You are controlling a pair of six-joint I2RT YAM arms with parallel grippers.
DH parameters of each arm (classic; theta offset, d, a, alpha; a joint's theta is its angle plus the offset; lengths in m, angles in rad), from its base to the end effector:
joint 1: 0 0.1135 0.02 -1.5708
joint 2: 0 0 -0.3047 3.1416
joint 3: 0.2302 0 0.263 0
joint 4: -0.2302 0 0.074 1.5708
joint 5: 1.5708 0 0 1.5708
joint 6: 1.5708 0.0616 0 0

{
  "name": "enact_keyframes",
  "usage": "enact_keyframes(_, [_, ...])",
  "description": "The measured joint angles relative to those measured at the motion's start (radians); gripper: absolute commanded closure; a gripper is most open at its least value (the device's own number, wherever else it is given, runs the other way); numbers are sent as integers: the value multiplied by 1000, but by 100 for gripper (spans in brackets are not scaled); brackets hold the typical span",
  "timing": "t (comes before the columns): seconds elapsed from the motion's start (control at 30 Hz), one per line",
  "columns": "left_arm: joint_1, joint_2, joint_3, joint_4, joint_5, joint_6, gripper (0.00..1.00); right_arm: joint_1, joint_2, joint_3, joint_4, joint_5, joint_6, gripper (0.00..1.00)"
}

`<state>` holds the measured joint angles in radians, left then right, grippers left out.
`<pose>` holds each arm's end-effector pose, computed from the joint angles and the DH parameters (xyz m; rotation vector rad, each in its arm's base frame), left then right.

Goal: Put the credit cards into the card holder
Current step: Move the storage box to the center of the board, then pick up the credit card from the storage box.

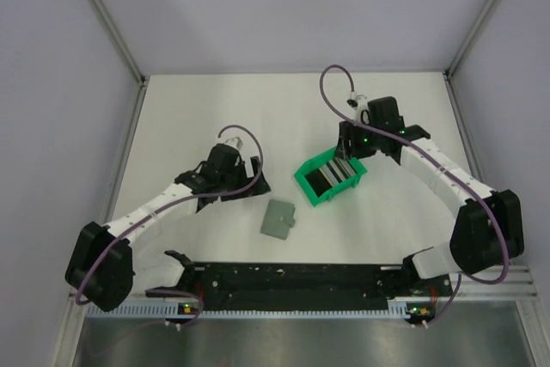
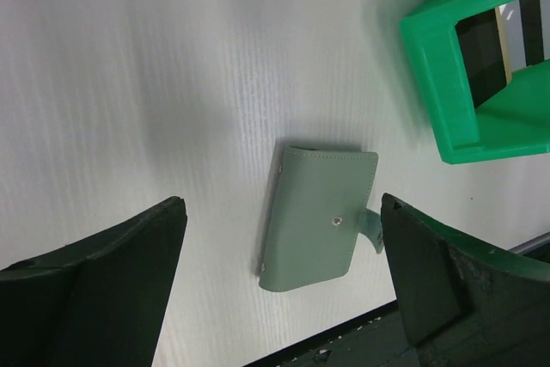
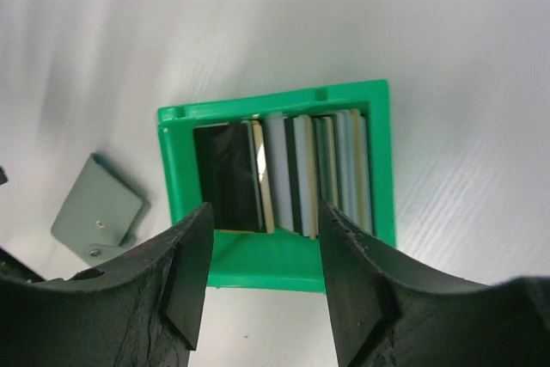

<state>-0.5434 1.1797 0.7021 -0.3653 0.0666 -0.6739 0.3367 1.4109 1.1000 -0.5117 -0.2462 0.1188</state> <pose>0.2110 -0.1322 0.2297 -0.1320 2.5085 -0.6157 0.3014 0.1214 0.2951 -0.3798 2.3920 0.5060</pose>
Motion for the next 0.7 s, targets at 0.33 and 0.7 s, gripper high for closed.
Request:
enact_keyframes(0.33, [0, 259, 159, 136, 175, -23, 33, 53, 136, -54, 90, -116, 157, 51])
enact_keyframes(0.7, [-33, 503, 270, 236, 291, -100, 74, 54, 219, -53, 104, -108, 173, 51])
